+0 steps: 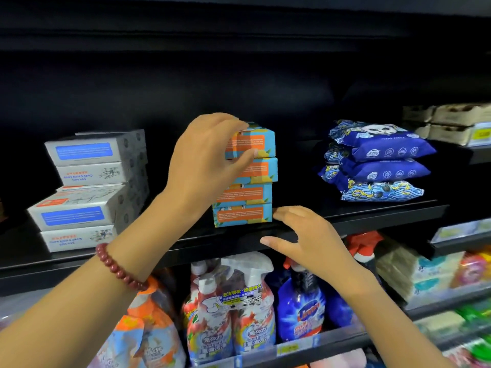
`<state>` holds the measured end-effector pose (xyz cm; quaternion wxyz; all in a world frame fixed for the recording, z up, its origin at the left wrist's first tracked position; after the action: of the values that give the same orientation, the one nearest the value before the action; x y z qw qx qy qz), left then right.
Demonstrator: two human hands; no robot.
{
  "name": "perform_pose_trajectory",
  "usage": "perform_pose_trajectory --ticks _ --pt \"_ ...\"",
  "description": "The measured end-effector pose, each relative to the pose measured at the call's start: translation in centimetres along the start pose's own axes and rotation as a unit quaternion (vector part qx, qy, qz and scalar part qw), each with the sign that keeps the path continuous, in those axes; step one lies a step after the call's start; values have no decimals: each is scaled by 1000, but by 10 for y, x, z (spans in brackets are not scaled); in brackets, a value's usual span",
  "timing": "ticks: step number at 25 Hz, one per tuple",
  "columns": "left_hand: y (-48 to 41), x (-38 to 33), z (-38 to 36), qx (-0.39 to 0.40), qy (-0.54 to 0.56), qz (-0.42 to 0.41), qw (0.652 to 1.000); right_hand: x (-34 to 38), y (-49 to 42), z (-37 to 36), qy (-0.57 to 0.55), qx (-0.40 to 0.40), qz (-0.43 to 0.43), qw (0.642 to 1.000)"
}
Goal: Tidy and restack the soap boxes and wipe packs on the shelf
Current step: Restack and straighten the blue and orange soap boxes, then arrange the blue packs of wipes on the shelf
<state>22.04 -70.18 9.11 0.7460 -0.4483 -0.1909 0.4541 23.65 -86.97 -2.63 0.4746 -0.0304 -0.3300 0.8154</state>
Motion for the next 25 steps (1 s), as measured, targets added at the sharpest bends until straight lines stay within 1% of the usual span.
perform_pose_trajectory --ticks 1,2,4,5,6,7,8,9,10,12,14,15,17,21,25 --pt "2 -7 2 -27 -8 -30 999 -2 2 8 -20 -15 -4 1000" --pt "5 -16 2 -57 -9 -60 997 -7 4 20 -31 -62 -4 998" --pt "12 -34 -6 -96 6 -100 990 -20 6 52 -15 -198 2 980" --pt "16 -44 -15 -91 20 -108 990 -31 7 68 0 -251 -2 968" --pt "19 -53 -27 -74 33 -113 990 -44 7 84 17 -285 -10 958" --pt "24 -62 -41 -50 42 -117 991 -59 5 97 38 -303 -20 952" --pt "29 -70 -56 -23 44 -118 992 -75 1 107 61 -303 -32 950" --pt "34 -77 -73 6 42 -113 993 -92 -4 117 84 -285 -43 954" --pt "39 -81 -90 36 39 -97 994 -110 -10 123 109 -254 -48 960" --pt "46 -83 -117 96 33 -40 994 -139 -25 131 153 -174 -40 972" --pt "49 -86 -136 117 6 10 993 -161 -38 138 171 -110 -19 979" --pt "50 -88 -142 122 -21 23 992 -167 -43 140 171 -95 -11 981" --pt "50 -91 -148 119 -51 43 991 -175 -45 139 161 -100 -3 982" --pt "51 -94 -148 106 -35 76 991 -175 -39 133 124 -174 12 977" --pt "50 -94 -146 110 -29 103 988 -166 -29 131 115 -233 67 963"
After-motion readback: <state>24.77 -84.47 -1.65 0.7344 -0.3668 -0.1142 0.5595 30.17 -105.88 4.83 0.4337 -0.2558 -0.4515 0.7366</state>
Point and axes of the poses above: each hand's wrist, its own y-axis away from the middle knuckle, its own z-axis out of the back of the hand, x = y × z, the point moved 3 cm from there along -y, towards the middle knuckle, and after that the axes turned 4 degrees about y, right-handed, at the moved point
